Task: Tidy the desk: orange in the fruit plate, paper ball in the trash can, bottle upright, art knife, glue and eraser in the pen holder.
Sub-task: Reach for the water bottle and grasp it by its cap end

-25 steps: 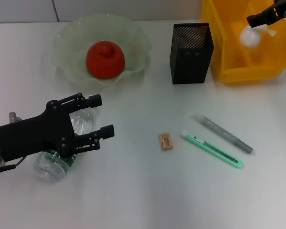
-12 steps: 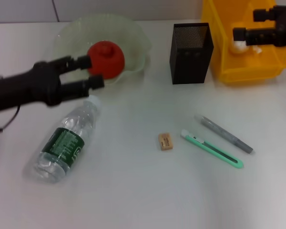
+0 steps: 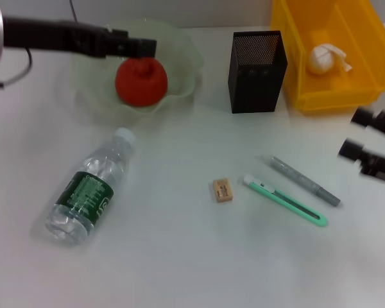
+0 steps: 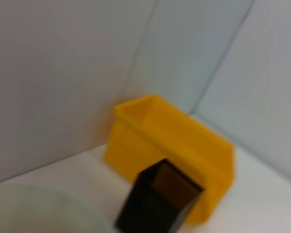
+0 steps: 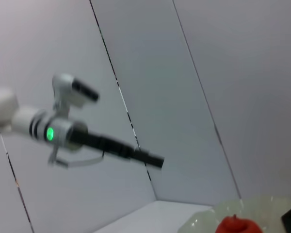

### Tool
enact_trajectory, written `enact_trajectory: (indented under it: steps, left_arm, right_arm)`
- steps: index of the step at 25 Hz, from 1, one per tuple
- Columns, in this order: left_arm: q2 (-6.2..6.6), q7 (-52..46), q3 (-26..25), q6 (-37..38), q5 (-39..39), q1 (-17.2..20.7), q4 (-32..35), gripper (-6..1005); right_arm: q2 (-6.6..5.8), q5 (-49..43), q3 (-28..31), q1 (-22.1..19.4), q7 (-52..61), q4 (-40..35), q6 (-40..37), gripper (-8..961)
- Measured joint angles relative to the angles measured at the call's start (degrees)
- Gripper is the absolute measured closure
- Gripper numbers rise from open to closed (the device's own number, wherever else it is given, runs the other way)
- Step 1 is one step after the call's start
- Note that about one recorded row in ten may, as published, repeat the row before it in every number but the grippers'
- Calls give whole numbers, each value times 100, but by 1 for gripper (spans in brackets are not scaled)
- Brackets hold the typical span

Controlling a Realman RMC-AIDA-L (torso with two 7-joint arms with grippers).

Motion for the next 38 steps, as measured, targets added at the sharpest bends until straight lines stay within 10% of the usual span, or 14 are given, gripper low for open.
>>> enact_trajectory:
  steps: [9, 38]
  left_arm:
    - [-42, -2017, 1304, 825, 2431, -613, 1679, 207]
    - [-87, -3218, 2568, -1040, 3567, -1369, -1437, 208]
  right_arm:
    - [473, -750, -8, -125, -1139, 128, 32, 110]
    - [488, -1146, -98, 445, -1419, 713, 885, 111]
